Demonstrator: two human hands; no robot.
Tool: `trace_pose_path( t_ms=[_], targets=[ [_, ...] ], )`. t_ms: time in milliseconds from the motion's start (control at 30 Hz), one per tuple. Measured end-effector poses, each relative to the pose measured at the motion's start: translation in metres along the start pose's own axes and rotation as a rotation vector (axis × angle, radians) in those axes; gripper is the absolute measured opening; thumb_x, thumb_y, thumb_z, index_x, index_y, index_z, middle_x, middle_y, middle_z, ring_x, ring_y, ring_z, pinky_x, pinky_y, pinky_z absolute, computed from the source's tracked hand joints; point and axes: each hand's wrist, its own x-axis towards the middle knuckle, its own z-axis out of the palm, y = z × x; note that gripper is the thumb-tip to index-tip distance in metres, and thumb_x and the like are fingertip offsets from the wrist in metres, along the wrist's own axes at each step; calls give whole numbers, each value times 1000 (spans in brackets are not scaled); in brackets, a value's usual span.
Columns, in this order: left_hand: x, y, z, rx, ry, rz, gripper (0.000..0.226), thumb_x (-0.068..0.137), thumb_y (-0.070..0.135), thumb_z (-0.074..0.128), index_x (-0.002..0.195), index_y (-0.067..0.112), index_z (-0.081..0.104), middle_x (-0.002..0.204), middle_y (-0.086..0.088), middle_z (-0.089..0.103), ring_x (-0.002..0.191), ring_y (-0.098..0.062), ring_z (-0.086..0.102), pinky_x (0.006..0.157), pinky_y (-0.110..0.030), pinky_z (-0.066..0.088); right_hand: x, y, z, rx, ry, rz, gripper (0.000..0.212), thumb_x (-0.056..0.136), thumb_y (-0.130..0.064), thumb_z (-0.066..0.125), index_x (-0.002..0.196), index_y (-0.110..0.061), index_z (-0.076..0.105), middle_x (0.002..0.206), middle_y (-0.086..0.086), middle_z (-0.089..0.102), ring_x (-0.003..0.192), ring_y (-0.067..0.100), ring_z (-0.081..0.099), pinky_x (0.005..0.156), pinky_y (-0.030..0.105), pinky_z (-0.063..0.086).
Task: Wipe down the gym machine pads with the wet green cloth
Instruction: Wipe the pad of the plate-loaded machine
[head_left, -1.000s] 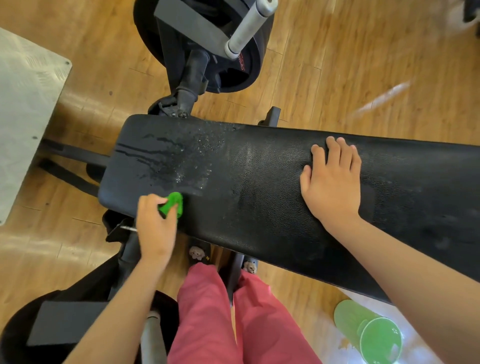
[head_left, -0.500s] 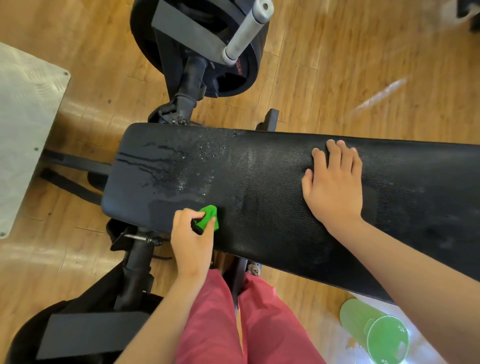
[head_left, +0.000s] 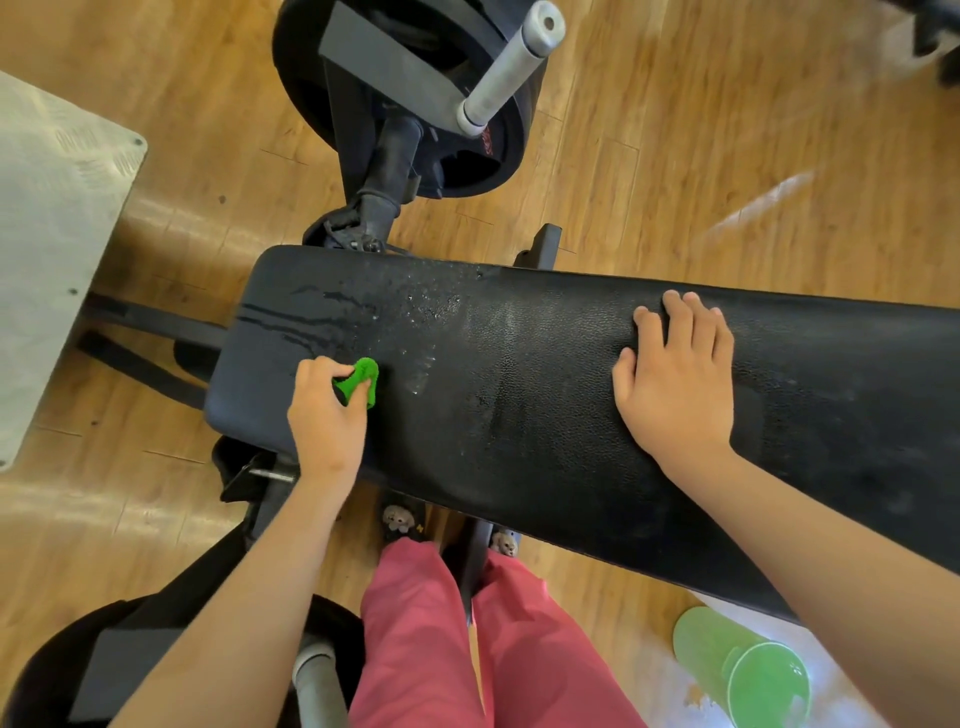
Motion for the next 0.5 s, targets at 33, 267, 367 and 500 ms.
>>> trace_pose_path(
  t_ms=[33, 267, 367, 500],
  targets=[
    [-6, 6, 1, -21, 2, 11, 18, 83, 9, 71, 94, 6, 57, 96, -8, 53, 82, -22, 53, 69, -23, 34, 0, 0, 0, 1, 0, 3, 46, 92, -27, 38, 127, 0, 52, 137, 28, 47, 133, 43, 37, 114, 54, 25],
    [-28, 41, 16, -149, -124, 211, 20, 81, 8, 73, 92, 8, 56, 92, -1, 51, 74, -10, 47, 64, -23, 40, -1, -1, 0, -2, 13, 4, 46, 93, -28, 37, 126, 0, 52, 136, 27, 48, 132, 43, 38, 113, 53, 25],
    [-9, 29, 15, -93, -149, 268, 19, 83, 8, 71, 93, 5, 55, 94, 0, 49, 75, -10, 46, 64, -19, 36, 0, -1, 0, 11, 5, 6, 45, 93, -27, 38, 127, -1, 52, 136, 26, 47, 133, 42, 37, 114, 53, 25],
    [27, 15, 14, -29, -52, 126, 18, 86, 9, 68, 96, 5, 53, 97, -9, 50, 80, -22, 51, 67, -24, 34, -1, -1, -1, 11, -4, 11, 46, 92, -27, 38, 127, -1, 52, 137, 26, 47, 133, 42, 36, 114, 53, 25]
  ],
)
